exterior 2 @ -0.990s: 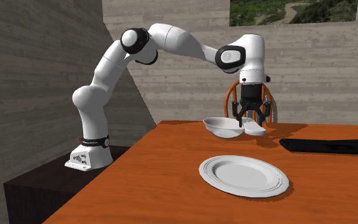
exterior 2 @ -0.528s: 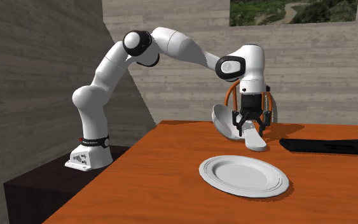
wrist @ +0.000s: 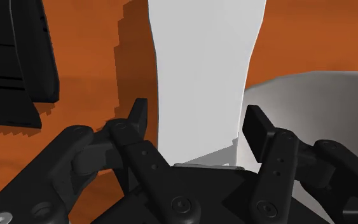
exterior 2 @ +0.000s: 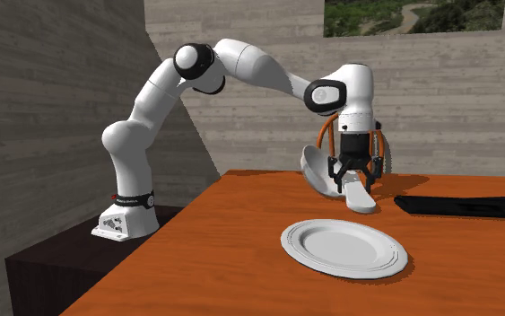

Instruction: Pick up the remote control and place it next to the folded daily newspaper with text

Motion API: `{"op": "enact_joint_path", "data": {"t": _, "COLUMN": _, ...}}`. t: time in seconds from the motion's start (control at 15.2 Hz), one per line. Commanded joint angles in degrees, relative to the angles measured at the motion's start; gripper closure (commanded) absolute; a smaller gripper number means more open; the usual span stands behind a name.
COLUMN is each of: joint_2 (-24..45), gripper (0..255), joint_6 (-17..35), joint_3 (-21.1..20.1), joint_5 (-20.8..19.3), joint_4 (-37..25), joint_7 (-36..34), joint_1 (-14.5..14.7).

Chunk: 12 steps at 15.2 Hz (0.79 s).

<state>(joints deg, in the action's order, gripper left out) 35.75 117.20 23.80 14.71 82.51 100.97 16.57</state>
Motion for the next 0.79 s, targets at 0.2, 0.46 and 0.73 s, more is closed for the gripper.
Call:
{"op": "enact_joint_path", "data": {"t": 0.2, "joint_2": 0.1, "gripper": 0, "joint_6": 0.0, "joint_3": -0.1, "joint_5": 0.0, "joint_4": 0.8, "joint_7": 0.0, "joint_1": 0.2}}
{"op": "enact_joint_path", "data": {"t": 0.46, "joint_2": -1.3, "gripper": 0, "joint_6": -3.0, "joint_3": 0.3, "joint_5": -0.6, "joint_4": -1.0, "joint_7": -0.4, "joint_1": 0.3}}
{"op": "enact_joint_path", "data": {"t": 0.73, "joint_2": -2.4, "gripper": 0, "joint_6": -5.8, "joint_3": 0.6, "joint_5": -1.1, "joint_4": -2.8, "joint_7": -0.8, "joint_1": 0.3}}
